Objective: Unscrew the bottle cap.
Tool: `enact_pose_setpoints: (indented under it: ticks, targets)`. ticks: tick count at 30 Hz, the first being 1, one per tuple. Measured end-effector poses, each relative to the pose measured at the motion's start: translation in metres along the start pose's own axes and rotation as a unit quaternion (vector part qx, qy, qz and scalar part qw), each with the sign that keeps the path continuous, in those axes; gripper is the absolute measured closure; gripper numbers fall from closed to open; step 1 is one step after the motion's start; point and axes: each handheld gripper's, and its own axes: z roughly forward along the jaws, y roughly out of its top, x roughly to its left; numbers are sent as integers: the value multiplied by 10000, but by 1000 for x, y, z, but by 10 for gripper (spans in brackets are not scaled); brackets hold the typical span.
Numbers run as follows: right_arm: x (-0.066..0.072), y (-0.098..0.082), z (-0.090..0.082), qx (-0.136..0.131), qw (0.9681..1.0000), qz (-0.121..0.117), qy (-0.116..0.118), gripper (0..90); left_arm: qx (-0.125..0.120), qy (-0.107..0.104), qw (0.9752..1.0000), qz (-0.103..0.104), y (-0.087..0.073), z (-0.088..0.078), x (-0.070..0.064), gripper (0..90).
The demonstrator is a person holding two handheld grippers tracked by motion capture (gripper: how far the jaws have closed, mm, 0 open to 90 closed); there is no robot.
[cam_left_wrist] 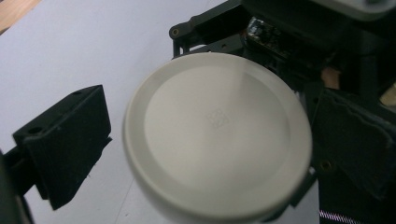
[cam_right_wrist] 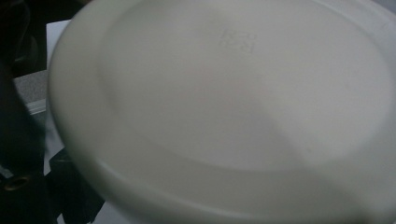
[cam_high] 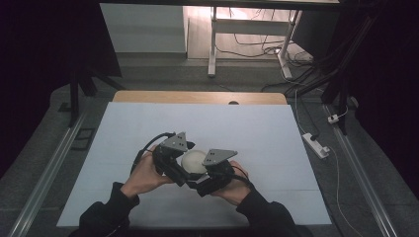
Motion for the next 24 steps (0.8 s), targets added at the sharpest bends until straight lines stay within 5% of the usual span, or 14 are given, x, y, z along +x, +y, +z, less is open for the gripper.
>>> enact_pose_setpoints:
  ticks: [4, 10, 16, 24]
  targets:
    - [2, 0, 0, -47, 9998, -63, 185, 67, 378, -267, 9975, 528, -2, 0, 1, 0]
    - [8, 2, 0, -92, 9988, -239, 413, 67, 360, -687, 9949, 651, -2, 3, 7, 4]
    - [11, 3, -2, -125, 9977, -373, 557, 67, 349, -1018, 9891, 1001, 0, 4, 7, 67]
    - [7, 3, -4, -117, 9990, -290, 326, 67, 215, -611, 9951, 749, 1, 6, 3, 75]
